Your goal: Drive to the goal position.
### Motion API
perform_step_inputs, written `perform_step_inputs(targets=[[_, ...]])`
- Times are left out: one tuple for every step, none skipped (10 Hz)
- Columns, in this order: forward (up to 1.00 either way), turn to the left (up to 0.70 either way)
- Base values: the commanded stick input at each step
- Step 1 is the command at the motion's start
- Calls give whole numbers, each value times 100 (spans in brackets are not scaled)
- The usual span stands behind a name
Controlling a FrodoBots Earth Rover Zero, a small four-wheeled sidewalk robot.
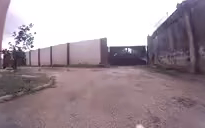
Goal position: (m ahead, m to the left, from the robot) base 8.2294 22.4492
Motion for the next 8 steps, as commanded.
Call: perform_step_inputs(targets=[[50, -1], [50, -1], [50, -1], [50, -1], [50, -1], [50, -1], [50, -1], [50, -1]])
